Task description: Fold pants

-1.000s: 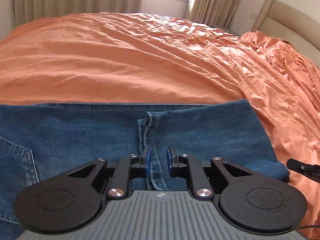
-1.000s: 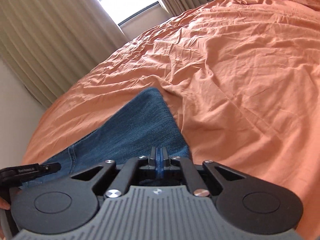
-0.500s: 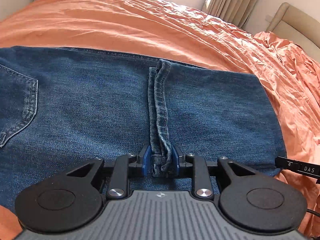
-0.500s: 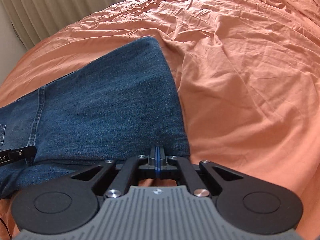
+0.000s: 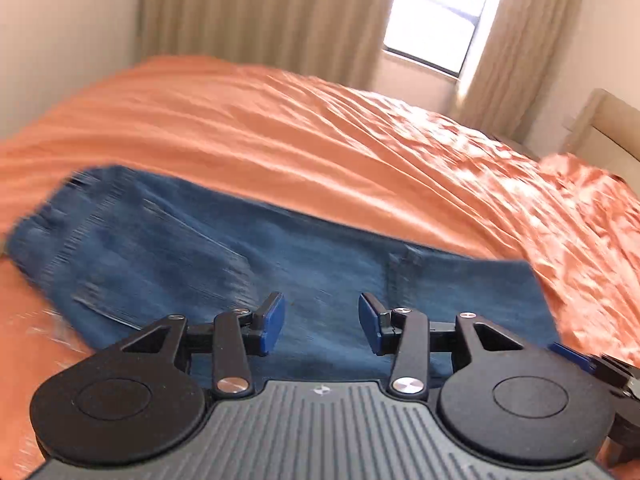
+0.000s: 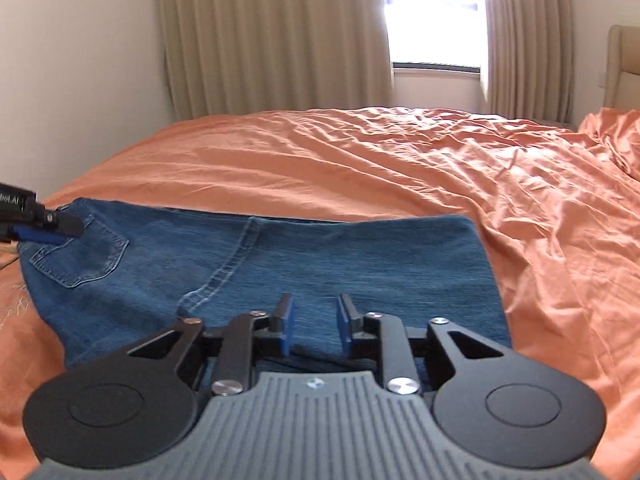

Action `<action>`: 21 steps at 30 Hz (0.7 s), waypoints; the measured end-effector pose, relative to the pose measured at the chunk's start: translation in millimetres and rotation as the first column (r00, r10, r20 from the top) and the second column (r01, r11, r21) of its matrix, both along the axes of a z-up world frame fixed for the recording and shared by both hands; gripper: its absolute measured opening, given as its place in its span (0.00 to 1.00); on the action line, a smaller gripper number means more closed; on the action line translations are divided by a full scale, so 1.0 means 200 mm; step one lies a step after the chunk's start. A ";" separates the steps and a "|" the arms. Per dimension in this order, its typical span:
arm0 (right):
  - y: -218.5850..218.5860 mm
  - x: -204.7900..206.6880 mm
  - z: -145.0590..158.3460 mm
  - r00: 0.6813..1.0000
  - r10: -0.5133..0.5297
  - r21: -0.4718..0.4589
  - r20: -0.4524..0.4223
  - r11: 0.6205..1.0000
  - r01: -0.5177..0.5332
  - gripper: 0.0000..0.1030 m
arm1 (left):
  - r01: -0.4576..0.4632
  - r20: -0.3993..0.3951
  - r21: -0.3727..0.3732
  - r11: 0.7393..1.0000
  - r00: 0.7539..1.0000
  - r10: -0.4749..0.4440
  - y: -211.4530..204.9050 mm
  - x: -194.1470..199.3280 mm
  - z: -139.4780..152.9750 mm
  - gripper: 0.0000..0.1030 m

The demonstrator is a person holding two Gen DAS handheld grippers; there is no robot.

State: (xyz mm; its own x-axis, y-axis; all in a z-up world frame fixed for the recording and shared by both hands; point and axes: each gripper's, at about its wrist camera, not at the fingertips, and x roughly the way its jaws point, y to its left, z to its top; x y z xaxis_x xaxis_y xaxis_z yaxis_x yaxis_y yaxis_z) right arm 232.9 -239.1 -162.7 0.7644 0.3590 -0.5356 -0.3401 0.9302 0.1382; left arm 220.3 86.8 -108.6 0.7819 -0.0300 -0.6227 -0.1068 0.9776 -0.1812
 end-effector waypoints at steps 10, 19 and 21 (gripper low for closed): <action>0.39 0.06 0.02 0.996 0.085 -0.003 -0.016 0.996 -0.086 0.30 | -0.288 0.082 -0.202 0.936 0.947 0.309 0.60 -0.09 -0.07 0.50; 0.58 0.22 -0.07 0.992 0.091 -0.016 -0.083 0.996 -0.092 0.30 | -0.498 -0.039 -0.538 0.680 0.821 0.570 1.03 -0.12 -0.29 0.57; 0.60 0.24 -0.08 0.991 0.098 -0.034 -0.089 0.994 -0.102 0.30 | -0.511 -0.067 -0.618 0.598 0.792 0.607 1.10 -0.13 -0.35 0.61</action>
State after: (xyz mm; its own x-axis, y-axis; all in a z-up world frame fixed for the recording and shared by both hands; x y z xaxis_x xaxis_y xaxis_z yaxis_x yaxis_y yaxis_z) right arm 281.1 -119.6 -179.5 0.6753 0.4094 -0.6135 -0.4198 0.8973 0.1367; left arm 193.4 306.1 -178.1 0.8430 0.1309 -0.5217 -0.5231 0.4249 -0.7388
